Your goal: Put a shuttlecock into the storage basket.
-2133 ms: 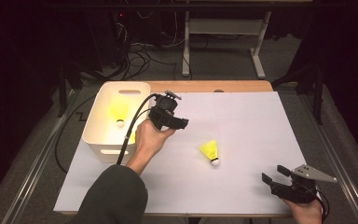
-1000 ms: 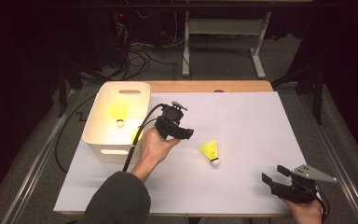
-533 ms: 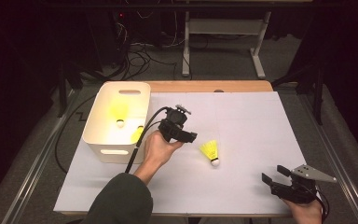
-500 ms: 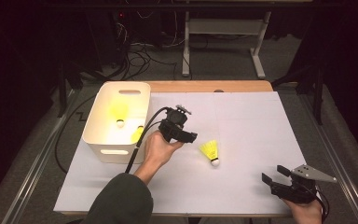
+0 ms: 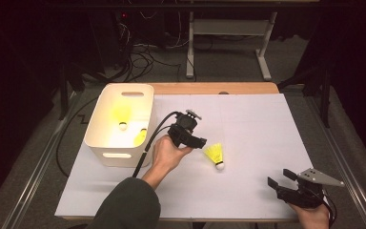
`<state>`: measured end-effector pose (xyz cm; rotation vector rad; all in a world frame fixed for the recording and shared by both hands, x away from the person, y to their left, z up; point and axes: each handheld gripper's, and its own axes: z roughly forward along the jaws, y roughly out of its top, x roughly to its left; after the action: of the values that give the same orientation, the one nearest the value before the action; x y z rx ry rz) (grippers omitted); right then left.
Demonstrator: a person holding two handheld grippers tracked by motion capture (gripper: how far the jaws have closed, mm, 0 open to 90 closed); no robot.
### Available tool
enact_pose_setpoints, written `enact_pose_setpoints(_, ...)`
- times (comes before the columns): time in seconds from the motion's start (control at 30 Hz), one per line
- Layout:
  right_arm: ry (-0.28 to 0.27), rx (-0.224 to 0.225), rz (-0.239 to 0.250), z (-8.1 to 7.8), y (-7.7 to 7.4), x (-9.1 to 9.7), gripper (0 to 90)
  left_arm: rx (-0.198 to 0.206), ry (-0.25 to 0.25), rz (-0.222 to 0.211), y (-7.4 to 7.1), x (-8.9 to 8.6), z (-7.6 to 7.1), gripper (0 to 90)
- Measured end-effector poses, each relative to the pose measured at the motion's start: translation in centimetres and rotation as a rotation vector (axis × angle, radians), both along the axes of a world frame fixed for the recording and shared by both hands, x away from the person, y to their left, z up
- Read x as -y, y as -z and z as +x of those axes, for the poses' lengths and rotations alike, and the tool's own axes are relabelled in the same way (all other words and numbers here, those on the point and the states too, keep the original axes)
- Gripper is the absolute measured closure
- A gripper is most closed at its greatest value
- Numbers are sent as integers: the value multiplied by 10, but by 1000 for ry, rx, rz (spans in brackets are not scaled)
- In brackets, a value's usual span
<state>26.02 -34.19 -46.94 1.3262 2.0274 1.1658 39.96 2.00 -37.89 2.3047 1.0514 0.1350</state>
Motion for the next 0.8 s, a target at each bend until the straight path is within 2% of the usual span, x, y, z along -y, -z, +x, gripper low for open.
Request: enact_pose_setpoints(0.8,0,0,-1,0,0,0,282,-28,50,0,13,20,4,390)
